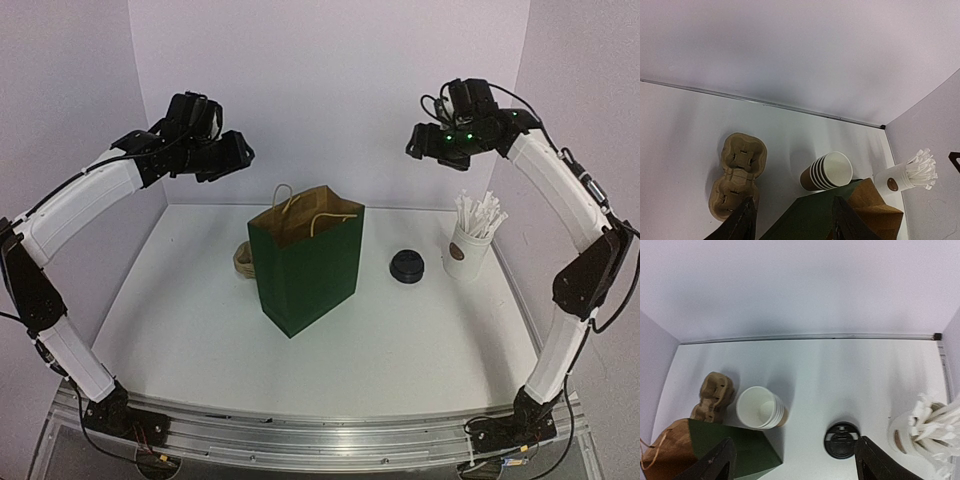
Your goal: Pack the takeout coffee
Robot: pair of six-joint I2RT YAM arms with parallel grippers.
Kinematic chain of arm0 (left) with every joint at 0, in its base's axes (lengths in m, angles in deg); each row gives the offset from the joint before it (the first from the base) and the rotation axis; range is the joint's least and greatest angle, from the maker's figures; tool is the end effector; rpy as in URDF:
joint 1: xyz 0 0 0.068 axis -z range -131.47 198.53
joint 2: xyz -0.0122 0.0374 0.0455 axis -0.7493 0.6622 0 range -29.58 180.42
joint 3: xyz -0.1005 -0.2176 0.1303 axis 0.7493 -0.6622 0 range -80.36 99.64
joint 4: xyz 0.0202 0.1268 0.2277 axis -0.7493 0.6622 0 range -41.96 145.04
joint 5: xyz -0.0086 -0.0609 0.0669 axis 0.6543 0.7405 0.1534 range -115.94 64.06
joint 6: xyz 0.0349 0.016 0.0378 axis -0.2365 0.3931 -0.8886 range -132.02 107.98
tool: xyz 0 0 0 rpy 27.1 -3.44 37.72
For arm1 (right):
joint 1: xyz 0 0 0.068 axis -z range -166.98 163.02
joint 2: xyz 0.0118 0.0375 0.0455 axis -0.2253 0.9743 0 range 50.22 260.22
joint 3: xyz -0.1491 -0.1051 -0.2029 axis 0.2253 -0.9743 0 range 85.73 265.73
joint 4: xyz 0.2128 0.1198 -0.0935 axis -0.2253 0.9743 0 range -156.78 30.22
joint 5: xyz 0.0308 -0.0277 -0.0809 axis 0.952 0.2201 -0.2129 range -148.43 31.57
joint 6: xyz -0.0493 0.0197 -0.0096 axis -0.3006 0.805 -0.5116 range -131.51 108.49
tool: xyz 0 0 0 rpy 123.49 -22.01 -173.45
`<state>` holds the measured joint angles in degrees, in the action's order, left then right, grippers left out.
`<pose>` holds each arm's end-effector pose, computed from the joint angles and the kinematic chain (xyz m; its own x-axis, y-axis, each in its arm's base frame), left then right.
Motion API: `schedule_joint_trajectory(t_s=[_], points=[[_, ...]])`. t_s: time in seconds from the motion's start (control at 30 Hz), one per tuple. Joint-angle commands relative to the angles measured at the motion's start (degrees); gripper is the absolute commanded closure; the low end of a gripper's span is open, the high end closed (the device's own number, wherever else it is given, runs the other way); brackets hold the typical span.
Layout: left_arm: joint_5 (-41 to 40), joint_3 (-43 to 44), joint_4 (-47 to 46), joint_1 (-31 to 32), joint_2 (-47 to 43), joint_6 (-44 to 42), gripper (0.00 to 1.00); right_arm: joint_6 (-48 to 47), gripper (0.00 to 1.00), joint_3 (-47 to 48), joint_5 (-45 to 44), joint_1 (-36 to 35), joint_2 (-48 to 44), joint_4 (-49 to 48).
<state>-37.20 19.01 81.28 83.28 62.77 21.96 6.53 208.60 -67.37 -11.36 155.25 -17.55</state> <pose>0.3032 -0.2018 0.4187 -0.5330 -0.2974 -0.7922 0.1414 0.8918 -0.4299 0.3634 0.1585 0.4437 -0.5400 0.0912 -0.8367 -0.1258 0.9742 0.1874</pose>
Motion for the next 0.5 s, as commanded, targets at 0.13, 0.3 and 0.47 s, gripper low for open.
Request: schedule_joint_trajectory(t_s=[0.13, 0.3, 0.47], points=[[4.0, 3.3, 5.2, -5.9, -0.7, -1.1, 0.48, 5.2, 0.11, -3.6, -4.4, 3.0, -1.8, 6.9], [10.3, 1.1, 7.5, -10.5, 1.1, -0.8, 0.48, 6.1, 0.08, -4.4, -5.0, 3.0, -0.9, 10.5], [13.1, 1.1, 8.5, -10.8, 2.4, -1.4, 0.47, 6.4, 0.07, -6.3, -8.4, 3.0, -2.5, 10.7]])
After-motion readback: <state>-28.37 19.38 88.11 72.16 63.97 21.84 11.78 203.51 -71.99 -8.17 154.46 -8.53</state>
